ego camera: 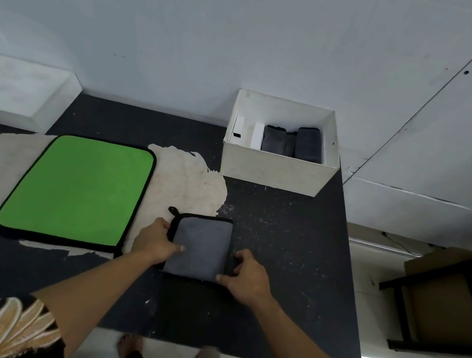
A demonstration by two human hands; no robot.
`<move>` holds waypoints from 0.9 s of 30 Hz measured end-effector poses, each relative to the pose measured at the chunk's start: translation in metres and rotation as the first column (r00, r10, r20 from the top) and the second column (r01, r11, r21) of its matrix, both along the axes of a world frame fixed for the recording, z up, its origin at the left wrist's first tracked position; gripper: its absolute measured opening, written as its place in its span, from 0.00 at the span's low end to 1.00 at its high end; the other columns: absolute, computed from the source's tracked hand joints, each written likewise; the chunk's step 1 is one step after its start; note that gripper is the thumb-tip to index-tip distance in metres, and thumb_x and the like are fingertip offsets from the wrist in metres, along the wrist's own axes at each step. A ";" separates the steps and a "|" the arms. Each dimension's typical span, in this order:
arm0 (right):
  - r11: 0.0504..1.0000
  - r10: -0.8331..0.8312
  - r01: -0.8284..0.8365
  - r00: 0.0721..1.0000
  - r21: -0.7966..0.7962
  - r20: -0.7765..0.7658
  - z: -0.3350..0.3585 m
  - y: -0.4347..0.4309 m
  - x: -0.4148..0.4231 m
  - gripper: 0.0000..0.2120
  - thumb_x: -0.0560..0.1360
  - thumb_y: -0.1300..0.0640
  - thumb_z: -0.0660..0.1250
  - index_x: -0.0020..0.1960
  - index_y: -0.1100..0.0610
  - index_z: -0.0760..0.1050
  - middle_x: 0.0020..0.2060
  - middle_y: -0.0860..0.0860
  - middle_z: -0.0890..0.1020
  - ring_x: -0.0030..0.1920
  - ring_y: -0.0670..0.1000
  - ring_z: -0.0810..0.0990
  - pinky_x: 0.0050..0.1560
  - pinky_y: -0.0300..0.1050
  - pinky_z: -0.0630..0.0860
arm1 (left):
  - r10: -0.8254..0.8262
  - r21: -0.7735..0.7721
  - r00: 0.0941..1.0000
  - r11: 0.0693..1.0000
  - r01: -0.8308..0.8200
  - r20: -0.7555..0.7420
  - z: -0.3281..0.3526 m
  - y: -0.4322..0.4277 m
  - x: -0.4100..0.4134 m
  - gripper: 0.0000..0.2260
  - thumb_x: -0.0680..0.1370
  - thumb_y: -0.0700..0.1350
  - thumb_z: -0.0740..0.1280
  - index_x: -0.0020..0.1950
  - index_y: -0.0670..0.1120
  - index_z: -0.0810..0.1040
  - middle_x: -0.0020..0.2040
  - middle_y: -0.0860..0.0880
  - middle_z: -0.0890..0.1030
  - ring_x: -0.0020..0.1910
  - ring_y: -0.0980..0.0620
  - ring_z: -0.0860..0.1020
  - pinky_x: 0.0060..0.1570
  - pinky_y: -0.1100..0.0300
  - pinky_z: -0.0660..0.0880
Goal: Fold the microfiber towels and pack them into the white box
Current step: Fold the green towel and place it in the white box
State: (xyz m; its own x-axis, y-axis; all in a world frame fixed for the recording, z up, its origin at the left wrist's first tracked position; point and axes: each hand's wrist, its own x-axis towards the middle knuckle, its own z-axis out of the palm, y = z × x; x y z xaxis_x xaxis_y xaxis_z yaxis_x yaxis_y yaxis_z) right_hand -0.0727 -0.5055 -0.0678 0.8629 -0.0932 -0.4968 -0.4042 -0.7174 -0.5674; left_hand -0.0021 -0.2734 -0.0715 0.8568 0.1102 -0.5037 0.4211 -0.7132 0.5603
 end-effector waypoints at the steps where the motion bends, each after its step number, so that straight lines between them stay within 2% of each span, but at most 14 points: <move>1: 0.999 0.037 -0.036 0.999 -0.014 0.030 0.001 0.003 -0.003 0.38 0.64 0.43 0.78 0.68 0.48 0.65 0.57 0.49 0.75 0.55 0.51 0.78 0.55 0.46 0.77 | -0.027 0.004 1.000 1.000 0.027 0.001 -0.001 0.000 -0.001 0.27 0.66 0.47 0.77 0.60 0.48 0.70 0.51 0.48 0.80 0.50 0.48 0.79 0.48 0.55 0.77; 3: 0.988 0.131 -0.125 0.989 -0.086 0.074 0.002 0.011 -0.010 0.39 0.63 0.43 0.79 0.67 0.45 0.62 0.62 0.49 0.69 0.56 0.54 0.77 0.57 0.50 0.77 | -0.051 0.019 0.998 0.999 0.050 0.023 -0.001 0.000 -0.002 0.29 0.68 0.44 0.75 0.66 0.46 0.68 0.54 0.45 0.80 0.50 0.47 0.78 0.49 0.55 0.76; 5: 0.970 0.197 -0.175 0.973 -0.170 0.121 -0.001 0.019 -0.018 0.32 0.66 0.46 0.77 0.62 0.44 0.61 0.60 0.48 0.66 0.49 0.52 0.77 0.51 0.48 0.77 | -0.057 0.015 0.997 0.998 0.056 0.046 -0.001 -0.001 -0.003 0.27 0.71 0.42 0.74 0.68 0.45 0.68 0.54 0.45 0.80 0.51 0.47 0.78 0.50 0.55 0.76; 8: 0.957 0.225 -0.189 0.963 -0.222 0.150 -0.005 0.025 -0.024 0.19 0.72 0.51 0.72 0.53 0.47 0.64 0.56 0.49 0.67 0.41 0.49 0.73 0.46 0.47 0.77 | -0.053 0.013 0.996 0.999 0.052 0.073 0.000 -0.001 -0.004 0.25 0.72 0.40 0.72 0.68 0.45 0.70 0.56 0.43 0.81 0.54 0.45 0.79 0.54 0.53 0.76; 12: 0.964 0.216 -0.181 0.961 -0.196 0.173 -0.005 0.022 -0.025 0.09 0.76 0.52 0.67 0.51 0.48 0.67 0.53 0.48 0.71 0.43 0.49 0.75 0.47 0.46 0.77 | -0.056 0.017 0.994 0.998 0.055 0.095 0.001 0.000 -0.005 0.24 0.72 0.40 0.71 0.68 0.44 0.70 0.56 0.42 0.81 0.54 0.43 0.79 0.55 0.51 0.76; 16: 0.959 0.239 -0.202 0.953 -0.197 0.185 -0.005 0.019 -0.024 0.09 0.76 0.48 0.67 0.52 0.48 0.69 0.52 0.47 0.72 0.45 0.49 0.76 0.48 0.46 0.77 | -0.061 0.020 0.992 0.998 0.059 0.113 0.001 -0.001 -0.006 0.24 0.73 0.40 0.71 0.68 0.44 0.71 0.53 0.42 0.82 0.51 0.44 0.80 0.51 0.53 0.76; 19: 0.953 0.250 -0.201 0.945 -0.228 0.212 -0.003 0.020 -0.022 0.13 0.74 0.44 0.67 0.53 0.47 0.67 0.52 0.47 0.72 0.45 0.49 0.77 0.45 0.43 0.72 | -0.071 0.023 0.990 0.997 0.068 0.121 0.002 -0.002 -0.007 0.24 0.73 0.40 0.71 0.68 0.44 0.70 0.51 0.42 0.82 0.50 0.43 0.79 0.47 0.55 0.75; 25: 0.932 0.319 -0.242 0.899 -0.269 0.300 0.003 0.027 -0.020 0.06 0.77 0.51 0.61 0.53 0.50 0.68 0.50 0.49 0.76 0.43 0.51 0.77 0.43 0.44 0.72 | -0.079 0.051 0.987 0.996 0.072 0.141 0.002 -0.003 -0.009 0.24 0.73 0.40 0.71 0.68 0.43 0.71 0.53 0.42 0.81 0.52 0.43 0.79 0.47 0.56 0.73; 27: 0.918 0.356 -0.272 0.887 -0.290 0.294 0.003 0.027 -0.021 0.05 0.78 0.53 0.59 0.52 0.52 0.69 0.49 0.50 0.77 0.42 0.52 0.77 0.40 0.44 0.69 | -0.078 0.066 0.986 0.995 0.069 0.148 0.001 -0.004 -0.010 0.25 0.73 0.40 0.71 0.69 0.43 0.70 0.55 0.42 0.80 0.54 0.43 0.79 0.50 0.56 0.73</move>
State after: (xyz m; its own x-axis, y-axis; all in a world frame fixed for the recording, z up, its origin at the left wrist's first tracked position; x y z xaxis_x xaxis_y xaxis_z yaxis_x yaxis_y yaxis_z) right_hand -0.0933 -0.4783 -0.0650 0.9760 0.1337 -0.1720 0.0482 -0.9026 -0.4277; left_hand -0.0119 -0.2773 -0.0706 0.9293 0.0700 -0.3627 0.2802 -0.7735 0.5685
